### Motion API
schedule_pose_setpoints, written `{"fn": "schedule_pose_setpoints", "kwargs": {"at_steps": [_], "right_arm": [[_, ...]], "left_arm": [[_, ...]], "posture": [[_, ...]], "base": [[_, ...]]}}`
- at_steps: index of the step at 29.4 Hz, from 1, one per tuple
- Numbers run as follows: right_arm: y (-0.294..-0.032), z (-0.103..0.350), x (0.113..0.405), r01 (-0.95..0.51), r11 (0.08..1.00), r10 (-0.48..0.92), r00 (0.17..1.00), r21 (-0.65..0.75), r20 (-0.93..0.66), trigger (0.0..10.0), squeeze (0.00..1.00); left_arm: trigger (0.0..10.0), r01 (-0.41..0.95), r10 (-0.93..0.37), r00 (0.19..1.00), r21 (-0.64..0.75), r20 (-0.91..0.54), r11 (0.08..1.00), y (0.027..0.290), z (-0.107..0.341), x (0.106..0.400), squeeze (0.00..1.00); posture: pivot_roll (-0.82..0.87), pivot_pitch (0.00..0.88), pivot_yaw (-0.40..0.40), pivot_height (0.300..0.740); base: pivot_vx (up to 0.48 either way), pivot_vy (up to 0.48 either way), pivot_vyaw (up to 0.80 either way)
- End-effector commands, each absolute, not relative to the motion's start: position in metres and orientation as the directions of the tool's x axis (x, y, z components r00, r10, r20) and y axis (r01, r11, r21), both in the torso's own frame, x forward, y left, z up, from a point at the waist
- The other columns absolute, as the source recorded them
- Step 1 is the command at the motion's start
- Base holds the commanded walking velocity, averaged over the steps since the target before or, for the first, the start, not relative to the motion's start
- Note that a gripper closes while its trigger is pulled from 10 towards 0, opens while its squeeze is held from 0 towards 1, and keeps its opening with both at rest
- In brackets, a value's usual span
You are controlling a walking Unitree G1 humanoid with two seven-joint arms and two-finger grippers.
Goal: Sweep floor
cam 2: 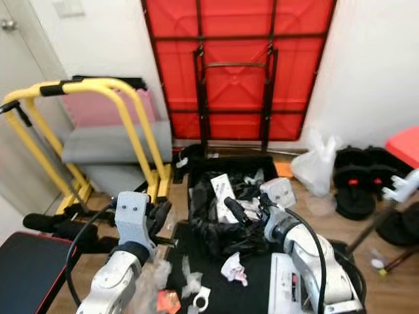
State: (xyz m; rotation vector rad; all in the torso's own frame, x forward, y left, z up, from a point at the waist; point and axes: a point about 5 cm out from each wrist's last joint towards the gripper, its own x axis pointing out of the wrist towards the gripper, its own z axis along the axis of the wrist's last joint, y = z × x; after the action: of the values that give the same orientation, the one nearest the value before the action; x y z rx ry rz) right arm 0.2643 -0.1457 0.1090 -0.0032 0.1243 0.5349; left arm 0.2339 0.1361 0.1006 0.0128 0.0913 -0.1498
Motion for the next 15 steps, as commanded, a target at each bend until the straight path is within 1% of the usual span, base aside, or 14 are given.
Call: {"fn": "schedule_pose_setpoints", "kwargs": {"at_steps": [1,7,12,15], "right_arm": [[-0.1465,0.1091,0.2653,-0.511,0.86,0.508,0.853,0.01,-0.12,10.0,0.0],[-0.1461,0.1091,0.2654,-0.513,0.858,0.51,0.852,0.008,-0.117,10.0,0.0],[-0.1455,0.1111,0.2667,-0.504,0.862,0.506,0.857,0.046,-0.097,10.0,0.0],[-0.1432,0.1098,0.2634,-0.538,0.842,0.539,0.834,0.041,-0.117,10.0,0.0]], "left_arm": [[10.0,0.138,-0.135,0.986,0.03,-0.103,0.99,0.1376,0.0979,0.2349,0.0],[10.0,0.136,-0.132,0.986,0.034,-0.101,0.99,0.1387,0.0981,0.2353,0.0],[10.0,0.134,-0.13,0.987,0.039,-0.098,0.99,0.1401,0.0989,0.2356,0.0],[10.0,0.135,-0.131,0.987,0.043,-0.097,0.99,0.1407,0.0996,0.235,0.0]], "posture": [[-0.19,0.0,-0.011,0.74],[-0.19,0.0,-0.006,0.74],[-0.19,0.0,0.0,0.74],[-0.19,0.0,0.005,0.74]], "base": [[0.0,0.0,0.0],[0.0,0.0,0.0],[0.0,0.0,0.0],[0.0,0.0,0.8]]}}
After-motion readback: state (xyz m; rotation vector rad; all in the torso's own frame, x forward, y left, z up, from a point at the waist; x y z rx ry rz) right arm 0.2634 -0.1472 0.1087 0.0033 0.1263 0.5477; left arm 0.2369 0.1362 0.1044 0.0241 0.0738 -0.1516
